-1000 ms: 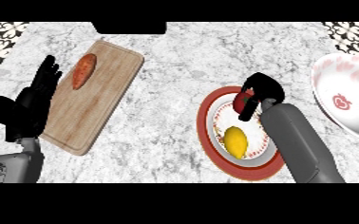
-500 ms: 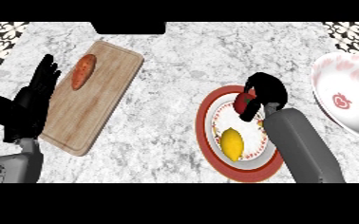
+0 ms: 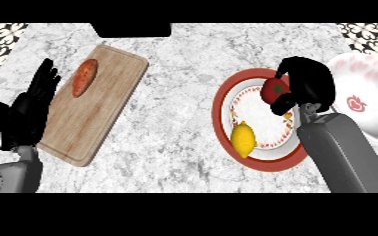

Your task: Pick the tomato from the plate and place it in the bowl

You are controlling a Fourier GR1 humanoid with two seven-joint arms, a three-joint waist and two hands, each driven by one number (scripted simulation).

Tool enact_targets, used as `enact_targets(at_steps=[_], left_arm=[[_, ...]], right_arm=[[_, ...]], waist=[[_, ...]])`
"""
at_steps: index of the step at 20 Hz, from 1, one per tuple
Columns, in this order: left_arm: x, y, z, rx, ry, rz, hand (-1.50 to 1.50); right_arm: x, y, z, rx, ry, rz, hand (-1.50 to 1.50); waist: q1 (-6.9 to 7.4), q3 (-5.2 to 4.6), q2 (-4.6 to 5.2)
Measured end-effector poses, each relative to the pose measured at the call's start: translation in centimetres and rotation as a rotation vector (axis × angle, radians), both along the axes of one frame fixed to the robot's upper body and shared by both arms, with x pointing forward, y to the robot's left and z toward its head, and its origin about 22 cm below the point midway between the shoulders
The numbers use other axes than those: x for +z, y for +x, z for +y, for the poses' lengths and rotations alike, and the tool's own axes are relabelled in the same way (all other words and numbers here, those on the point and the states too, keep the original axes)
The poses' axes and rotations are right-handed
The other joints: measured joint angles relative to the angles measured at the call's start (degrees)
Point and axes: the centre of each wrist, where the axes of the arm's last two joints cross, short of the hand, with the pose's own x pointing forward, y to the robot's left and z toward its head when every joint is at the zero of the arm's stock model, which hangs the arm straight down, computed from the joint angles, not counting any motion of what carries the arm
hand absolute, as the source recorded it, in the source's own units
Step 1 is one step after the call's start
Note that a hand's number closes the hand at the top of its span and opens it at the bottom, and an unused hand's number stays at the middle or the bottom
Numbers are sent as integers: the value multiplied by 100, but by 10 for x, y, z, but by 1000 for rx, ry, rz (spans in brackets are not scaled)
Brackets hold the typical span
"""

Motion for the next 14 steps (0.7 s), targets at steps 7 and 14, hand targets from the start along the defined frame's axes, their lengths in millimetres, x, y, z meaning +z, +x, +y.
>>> enact_targets(at_steps=[7, 14], left_arm=[[-1, -4, 0, 6, -6, 6, 0], [2, 0, -10, -7, -3, -4, 0]], right_arm=[[88, -28, -14, -112, 35, -322, 150], [122, -46, -51, -212, 79, -410, 150]], waist=[[-11, 4, -8], [68, 7, 30]])
